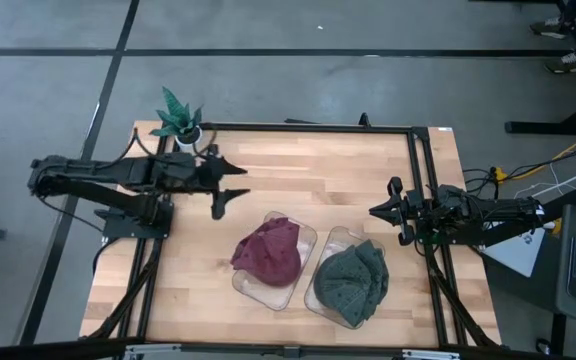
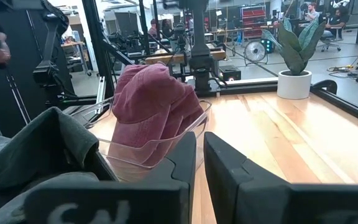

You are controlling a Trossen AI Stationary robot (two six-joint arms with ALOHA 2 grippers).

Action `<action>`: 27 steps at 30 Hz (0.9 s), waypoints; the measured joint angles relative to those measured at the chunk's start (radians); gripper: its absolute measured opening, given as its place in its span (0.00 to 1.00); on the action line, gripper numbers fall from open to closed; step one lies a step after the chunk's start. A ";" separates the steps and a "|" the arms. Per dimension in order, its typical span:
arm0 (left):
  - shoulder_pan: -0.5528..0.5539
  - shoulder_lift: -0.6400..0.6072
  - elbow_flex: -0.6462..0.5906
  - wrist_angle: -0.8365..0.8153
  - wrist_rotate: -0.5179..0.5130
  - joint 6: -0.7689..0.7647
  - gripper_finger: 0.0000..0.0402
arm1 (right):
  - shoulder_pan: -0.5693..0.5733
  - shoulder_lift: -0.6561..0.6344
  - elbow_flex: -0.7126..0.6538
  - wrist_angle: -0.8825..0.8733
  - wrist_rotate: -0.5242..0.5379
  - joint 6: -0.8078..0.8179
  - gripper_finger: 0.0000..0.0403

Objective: Pick & Place hat
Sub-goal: Return to Home Position

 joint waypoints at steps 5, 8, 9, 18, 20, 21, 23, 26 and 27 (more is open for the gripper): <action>0.076 -0.166 -0.231 0.157 -0.009 -0.067 0.59 | 0.000 0.000 0.000 0.000 0.000 0.000 0.08; 0.115 -0.259 -0.346 0.246 -0.010 -0.088 0.59 | 0.000 0.000 0.000 0.000 0.000 0.000 0.08; 0.125 -0.288 -0.379 0.275 -0.010 -0.087 0.59 | 0.000 0.000 0.000 0.000 0.000 0.000 0.08; 0.144 -0.455 -0.621 0.565 -0.059 -0.043 0.59 | 0.000 0.000 0.000 0.000 0.000 0.000 0.08; 0.144 -0.473 -0.666 0.620 -0.078 0.012 0.59 | 0.000 0.000 0.000 0.000 0.000 0.000 0.08; 0.144 -0.479 -0.685 0.642 -0.085 0.032 0.59 | 0.000 0.000 0.000 0.000 0.000 0.000 0.08; 0.144 -0.486 -0.724 0.700 -0.089 0.062 0.59 | 0.000 0.000 0.000 0.000 0.000 0.000 0.08; 0.144 -0.486 -0.785 0.800 -0.089 0.075 0.59 | 0.000 0.000 0.000 0.000 0.000 0.000 0.08; 0.143 -0.486 -0.808 0.840 -0.089 0.073 0.59 | 0.000 0.000 0.000 0.000 0.000 0.000 0.08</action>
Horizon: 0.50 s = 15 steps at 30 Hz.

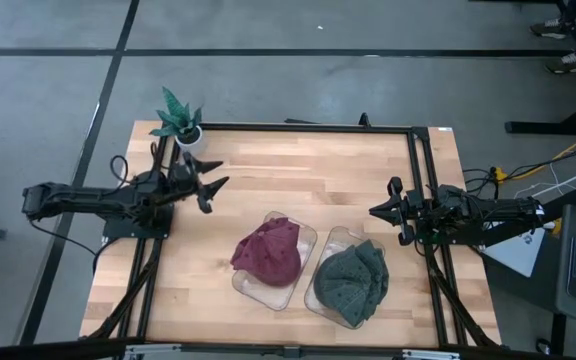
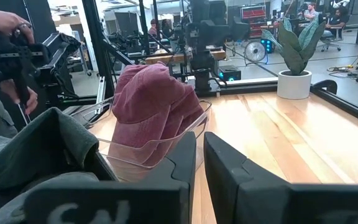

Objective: Pick & Place hat
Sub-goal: Return to Home Position

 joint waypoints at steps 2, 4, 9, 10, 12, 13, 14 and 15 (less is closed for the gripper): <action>0.000 0.000 -0.039 0.065 0.000 -0.013 0.59 | 0.000 0.000 0.000 0.000 0.000 0.000 0.08; 0.000 0.000 -0.069 0.112 0.000 -0.023 0.59 | 0.000 0.000 0.000 0.000 0.000 0.000 0.08; 0.008 0.000 -0.069 0.110 0.001 0.014 0.59 | 0.000 0.000 0.000 0.000 0.000 0.000 0.08; 0.011 0.000 -0.069 0.105 0.001 0.027 0.59 | 0.000 0.000 0.000 0.000 0.000 0.000 0.08; 0.022 0.000 -0.069 0.085 0.001 0.042 0.59 | 0.000 0.000 0.000 0.000 0.000 0.000 0.08; 0.027 0.000 -0.069 0.075 0.001 0.043 0.59 | 0.000 0.000 0.000 0.000 0.000 0.000 0.08; 0.032 0.000 -0.069 0.066 0.001 0.041 0.59 | 0.000 0.000 0.000 0.000 0.000 0.000 0.08; 0.037 -0.003 -0.069 0.058 0.002 0.035 0.59 | 0.000 0.000 0.000 0.000 0.000 0.000 0.08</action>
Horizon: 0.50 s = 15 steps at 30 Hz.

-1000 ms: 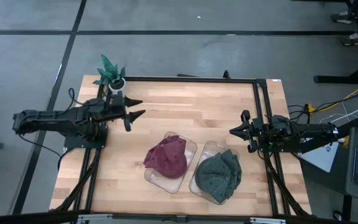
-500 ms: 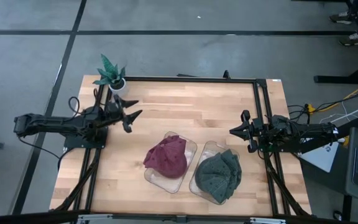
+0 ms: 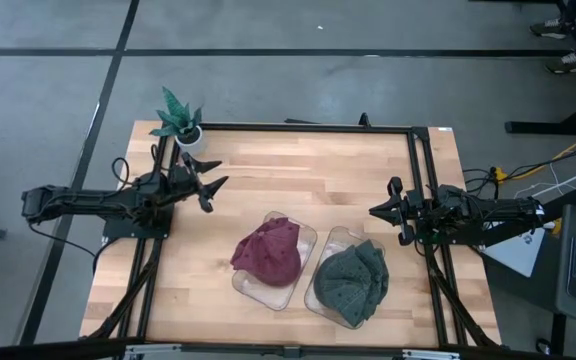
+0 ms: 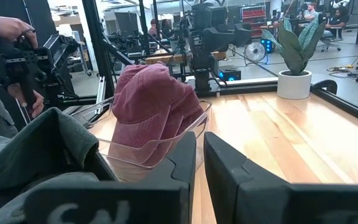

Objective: Pick & Place hat
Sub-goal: Return to Home Position

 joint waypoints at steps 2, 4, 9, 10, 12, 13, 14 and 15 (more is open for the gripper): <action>0.009 -0.013 0.000 -0.018 0.001 -0.011 0.59 | 0.000 0.000 0.000 0.000 0.000 0.000 0.08; 0.019 -0.039 0.000 -0.049 0.002 -0.017 0.59 | 0.000 0.000 0.000 0.000 0.000 0.000 0.08; 0.064 -0.193 0.000 -0.252 0.002 -0.063 0.59 | 0.000 0.000 0.000 0.000 0.000 0.000 0.08; 0.070 -0.235 0.000 -0.300 0.002 -0.077 0.59 | 0.000 0.000 0.000 0.000 0.000 0.000 0.08; 0.075 -0.309 0.000 -0.369 0.002 -0.097 0.59 | 0.000 0.000 0.000 0.000 0.000 0.000 0.08; 0.073 -0.346 0.000 -0.398 0.002 -0.099 0.59 | 0.000 0.000 0.000 0.000 0.000 0.000 0.08; 0.070 -0.378 0.000 -0.425 0.002 -0.099 0.59 | 0.000 0.000 0.000 0.000 0.000 0.000 0.08; 0.068 -0.407 0.000 -0.450 0.002 -0.099 0.59 | 0.000 0.000 0.000 0.000 0.000 0.000 0.08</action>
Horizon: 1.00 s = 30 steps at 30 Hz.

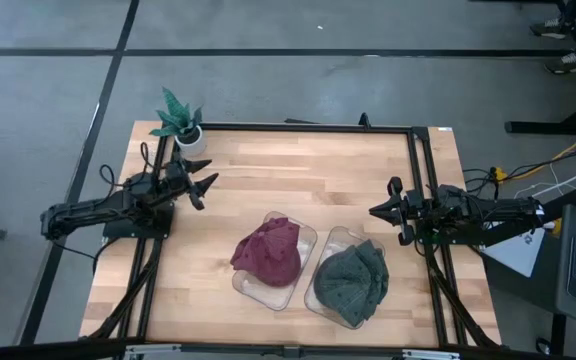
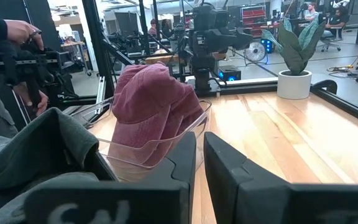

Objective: Pick & Place hat
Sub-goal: Return to Home Position

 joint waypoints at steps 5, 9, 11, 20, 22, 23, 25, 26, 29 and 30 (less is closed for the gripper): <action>-0.004 -0.011 0.000 -0.045 0.015 -0.029 0.59 | 0.000 0.000 0.000 0.000 0.000 0.000 0.08; -0.006 -0.011 0.000 -0.057 0.096 -0.052 0.59 | 0.000 0.000 0.000 0.000 0.000 0.000 0.08; -0.006 -0.011 0.000 -0.068 0.167 -0.063 0.59 | 0.000 0.000 0.000 0.000 0.000 0.000 0.08; -0.006 -0.011 0.000 -0.088 0.331 -0.004 0.59 | 0.000 0.000 0.000 0.000 0.000 0.000 0.08; -0.006 -0.011 0.000 -0.088 0.331 -0.003 0.59 | 0.000 0.000 0.000 0.000 0.000 0.000 0.08; -0.006 -0.011 0.000 -0.088 0.331 -0.003 0.59 | 0.000 0.000 0.000 0.000 0.000 0.000 0.08; -0.006 -0.011 0.000 -0.088 0.331 -0.002 0.59 | 0.000 0.000 0.000 0.000 0.000 0.000 0.08; -0.006 -0.011 0.000 -0.088 0.331 -0.002 0.59 | 0.000 0.000 0.000 0.000 0.000 0.000 0.08; -0.006 -0.011 0.000 -0.088 0.332 -0.002 0.59 | 0.000 0.000 0.000 0.000 0.000 0.000 0.08; -0.006 -0.011 0.000 -0.088 0.332 -0.002 0.59 | 0.000 0.000 0.000 0.000 0.000 0.000 0.08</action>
